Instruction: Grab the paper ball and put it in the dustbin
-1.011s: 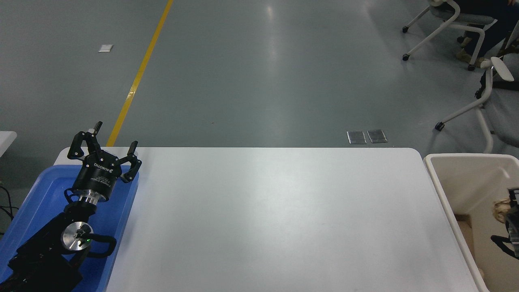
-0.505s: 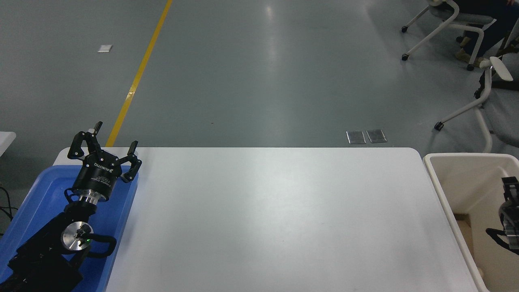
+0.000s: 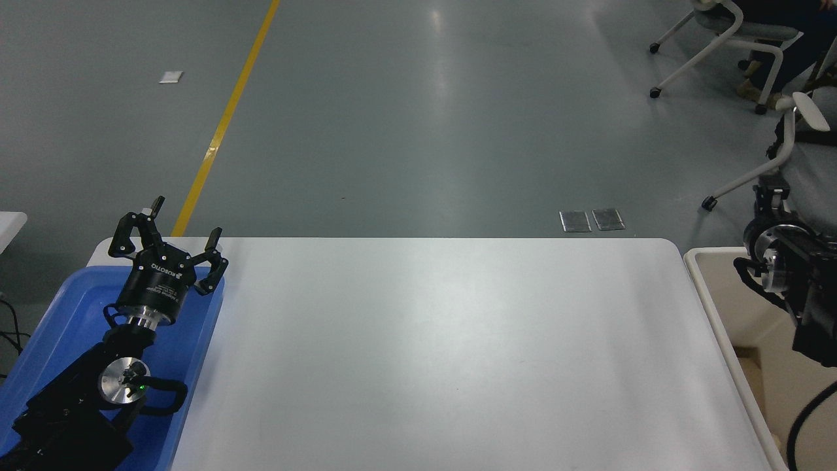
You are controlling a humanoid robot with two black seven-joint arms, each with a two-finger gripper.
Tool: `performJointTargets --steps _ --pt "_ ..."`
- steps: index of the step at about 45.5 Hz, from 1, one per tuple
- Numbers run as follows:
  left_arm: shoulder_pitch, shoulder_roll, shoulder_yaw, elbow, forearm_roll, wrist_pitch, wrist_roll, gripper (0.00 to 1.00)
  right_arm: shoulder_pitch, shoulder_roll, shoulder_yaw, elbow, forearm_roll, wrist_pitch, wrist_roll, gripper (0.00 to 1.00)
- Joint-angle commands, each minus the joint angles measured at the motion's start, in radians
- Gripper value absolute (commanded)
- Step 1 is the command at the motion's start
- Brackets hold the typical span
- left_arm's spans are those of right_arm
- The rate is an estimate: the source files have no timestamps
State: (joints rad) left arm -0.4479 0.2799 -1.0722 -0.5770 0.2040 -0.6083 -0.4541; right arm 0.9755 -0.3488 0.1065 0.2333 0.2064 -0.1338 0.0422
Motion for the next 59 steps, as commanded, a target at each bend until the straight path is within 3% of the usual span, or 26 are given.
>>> performJointTargets --steps 1,11,17,26,39,48,59 --pt "0.000 -0.001 0.000 0.000 0.000 0.001 0.000 0.98 0.000 0.005 0.188 0.129 -0.009 0.000 0.203 1.00" --pt "0.000 0.001 0.000 0.000 0.000 0.001 0.000 0.98 -0.096 0.008 0.370 0.199 -0.009 0.007 0.436 1.00" --pt "0.000 -0.001 0.000 0.000 0.000 0.001 0.000 0.98 -0.144 0.005 0.429 0.257 -0.019 0.008 0.492 1.00" --pt "0.000 -0.001 0.000 0.000 0.000 0.001 0.000 0.99 -0.204 0.008 0.502 0.310 -0.116 0.008 0.493 1.00" --pt "0.000 -0.001 0.001 -0.001 0.000 -0.001 0.000 0.98 -0.184 0.001 0.403 0.305 -0.136 0.007 0.492 1.00" --pt "0.000 -0.001 0.001 -0.001 0.000 -0.001 0.002 0.98 -0.003 -0.081 -0.141 0.314 -0.082 -0.004 0.473 1.00" --pt "0.000 -0.001 0.001 -0.001 0.000 -0.001 0.002 0.98 0.388 -0.139 -0.928 0.529 0.189 0.013 0.469 1.00"
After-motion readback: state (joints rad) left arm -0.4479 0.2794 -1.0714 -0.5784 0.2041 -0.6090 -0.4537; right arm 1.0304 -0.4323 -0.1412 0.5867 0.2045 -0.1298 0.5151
